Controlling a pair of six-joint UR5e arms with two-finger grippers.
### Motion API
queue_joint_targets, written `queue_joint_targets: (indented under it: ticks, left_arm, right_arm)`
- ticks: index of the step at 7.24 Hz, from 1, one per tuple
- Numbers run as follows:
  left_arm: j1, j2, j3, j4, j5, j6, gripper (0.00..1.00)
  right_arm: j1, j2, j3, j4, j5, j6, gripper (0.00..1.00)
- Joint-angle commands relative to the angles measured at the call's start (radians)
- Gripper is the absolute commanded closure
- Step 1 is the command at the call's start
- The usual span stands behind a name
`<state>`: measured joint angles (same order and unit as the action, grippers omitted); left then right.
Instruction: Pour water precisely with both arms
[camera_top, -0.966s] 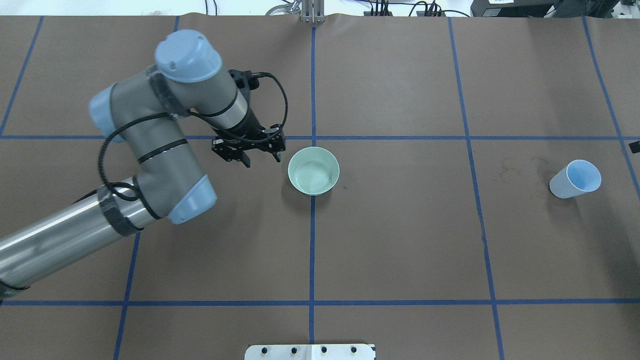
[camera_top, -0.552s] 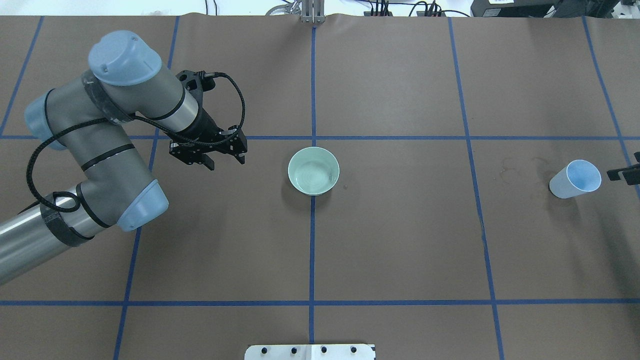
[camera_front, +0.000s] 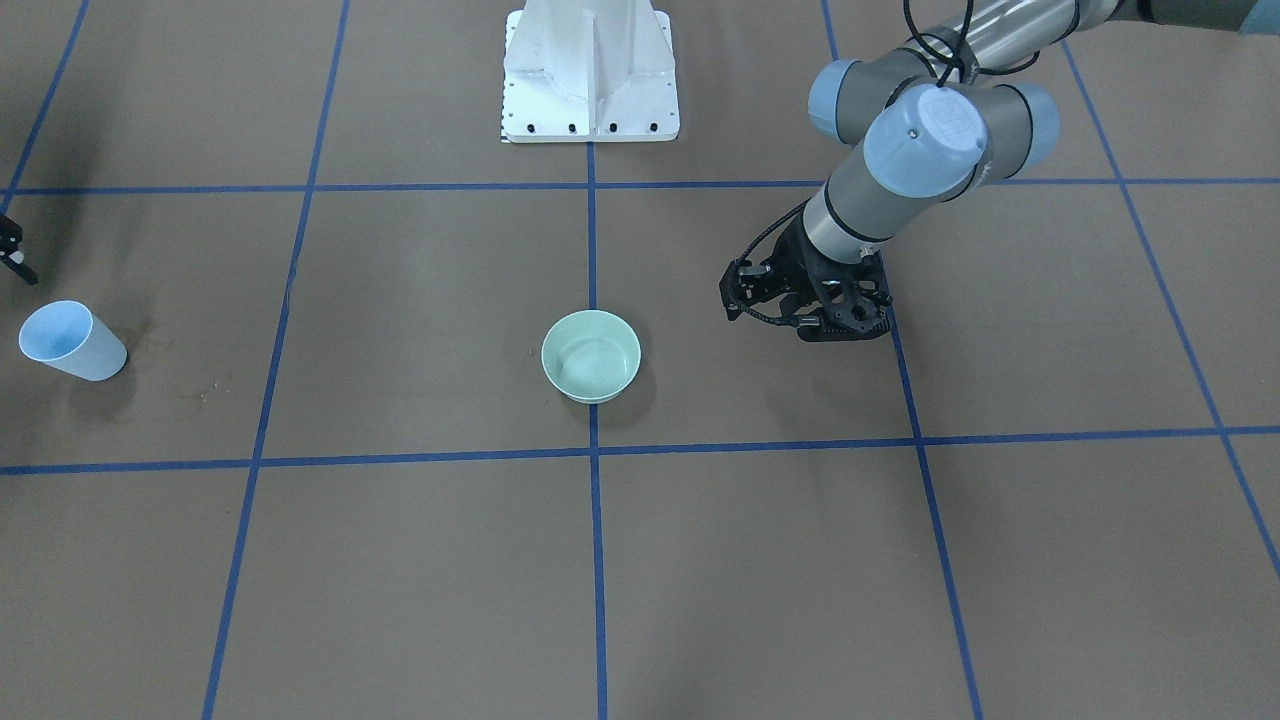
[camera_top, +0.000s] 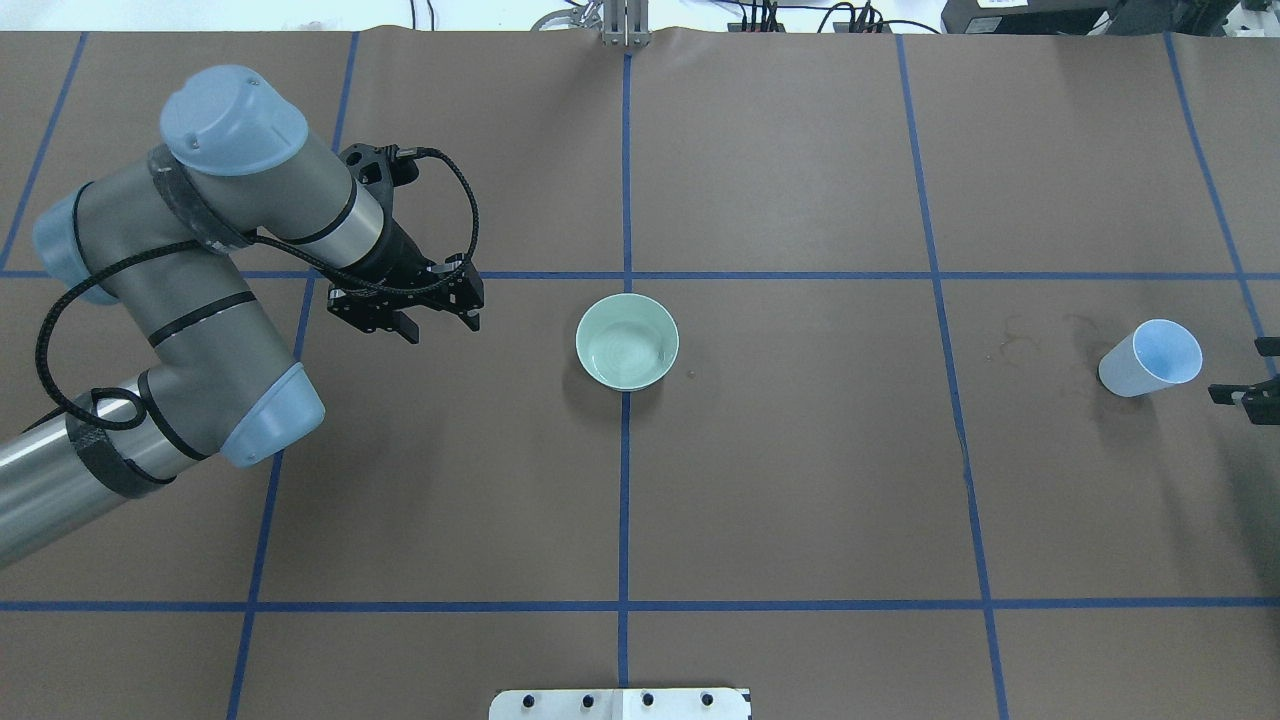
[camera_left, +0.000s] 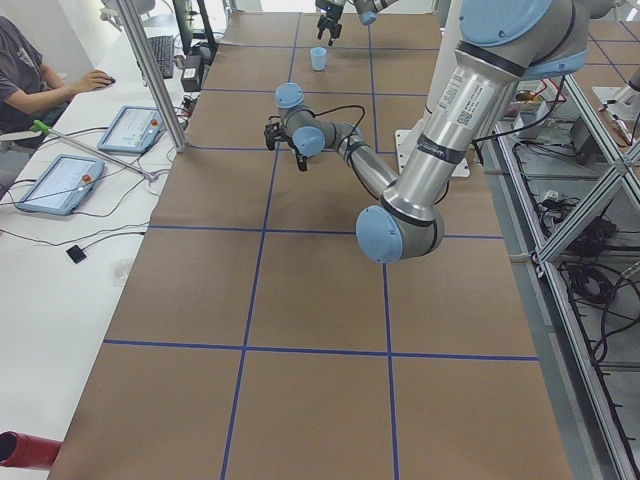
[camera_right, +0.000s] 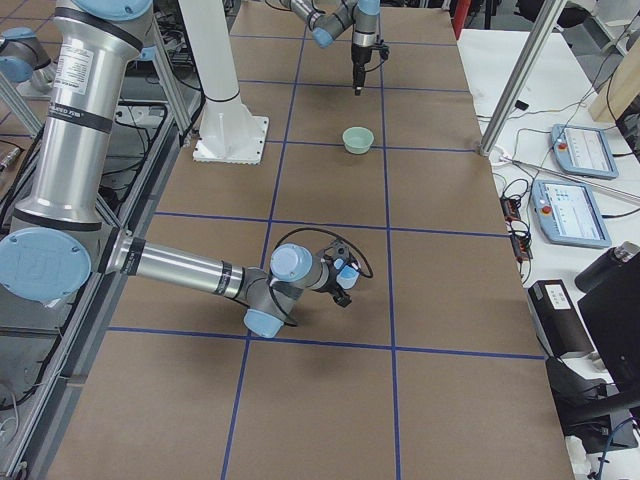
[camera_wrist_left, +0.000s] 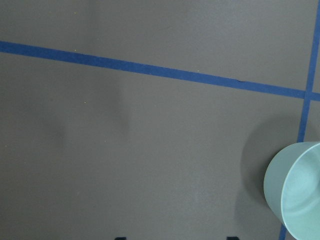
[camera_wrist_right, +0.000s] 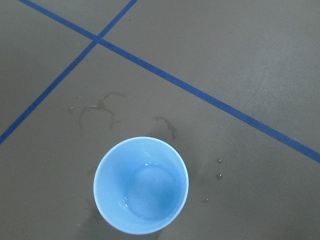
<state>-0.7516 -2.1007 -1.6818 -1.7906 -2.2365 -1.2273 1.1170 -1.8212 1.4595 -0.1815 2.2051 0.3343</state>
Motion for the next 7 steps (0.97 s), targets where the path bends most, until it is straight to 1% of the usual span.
queue_joint_targets:
  ticks: [1,3,4,6,7]
  left_arm:
    - [0.0,0.001,-0.01,0.002,0.001,-0.001,0.26]
    - [0.0,0.013,-0.027,0.004,0.002,-0.001,0.26]
    - [0.0,0.013,-0.026,0.004,0.002,-0.001,0.26]
    - [0.0,0.013,-0.023,0.004,0.002,0.0,0.26]
    - [0.0,0.014,-0.021,0.004,0.003,0.0,0.26]
  right_arm:
    - [-0.057,0.005,-0.022,0.056,-0.027,0.055,0.0]
    - [-0.118,0.006,-0.022,0.066,-0.105,0.065,0.0]
    - [-0.127,0.011,-0.022,0.065,-0.129,0.066,0.0]
    - [-0.164,0.04,-0.022,0.066,-0.163,0.159,0.0]
    - [-0.175,0.046,-0.024,0.066,-0.183,0.163,0.0]
